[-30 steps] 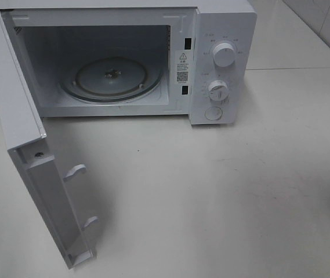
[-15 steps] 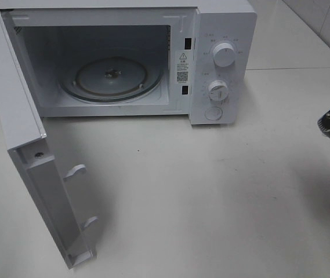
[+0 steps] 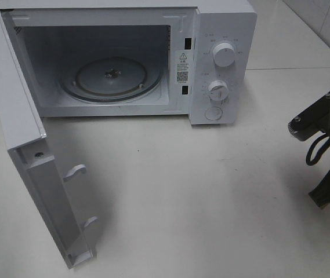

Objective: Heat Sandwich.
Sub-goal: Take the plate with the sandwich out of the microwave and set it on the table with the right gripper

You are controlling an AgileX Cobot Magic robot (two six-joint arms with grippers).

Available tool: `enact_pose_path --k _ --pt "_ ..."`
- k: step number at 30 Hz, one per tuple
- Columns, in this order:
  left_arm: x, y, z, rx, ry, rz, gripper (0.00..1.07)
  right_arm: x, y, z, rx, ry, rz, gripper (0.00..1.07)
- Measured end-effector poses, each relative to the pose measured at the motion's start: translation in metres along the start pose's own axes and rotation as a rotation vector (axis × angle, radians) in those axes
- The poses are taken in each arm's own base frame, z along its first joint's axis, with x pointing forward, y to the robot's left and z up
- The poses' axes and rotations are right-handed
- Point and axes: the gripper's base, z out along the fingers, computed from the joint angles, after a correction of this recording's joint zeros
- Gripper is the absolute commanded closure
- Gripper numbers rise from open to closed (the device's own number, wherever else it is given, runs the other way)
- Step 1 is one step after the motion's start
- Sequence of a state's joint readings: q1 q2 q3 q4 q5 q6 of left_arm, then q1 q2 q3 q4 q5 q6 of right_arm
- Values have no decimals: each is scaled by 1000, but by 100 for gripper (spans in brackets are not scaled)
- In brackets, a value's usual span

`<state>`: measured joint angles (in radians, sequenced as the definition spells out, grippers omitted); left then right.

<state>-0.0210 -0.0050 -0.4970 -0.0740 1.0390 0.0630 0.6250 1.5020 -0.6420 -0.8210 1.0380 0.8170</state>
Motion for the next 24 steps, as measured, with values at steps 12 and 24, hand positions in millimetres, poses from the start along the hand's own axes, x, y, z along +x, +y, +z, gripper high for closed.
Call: enact_pose_path --k 12,24 --pt "0 0 0 0 0 0 3 -11 26 20 -24 35 1 105" --pt "0 0 0 0 0 0 3 -17 47 37 -45 38 -31 104"
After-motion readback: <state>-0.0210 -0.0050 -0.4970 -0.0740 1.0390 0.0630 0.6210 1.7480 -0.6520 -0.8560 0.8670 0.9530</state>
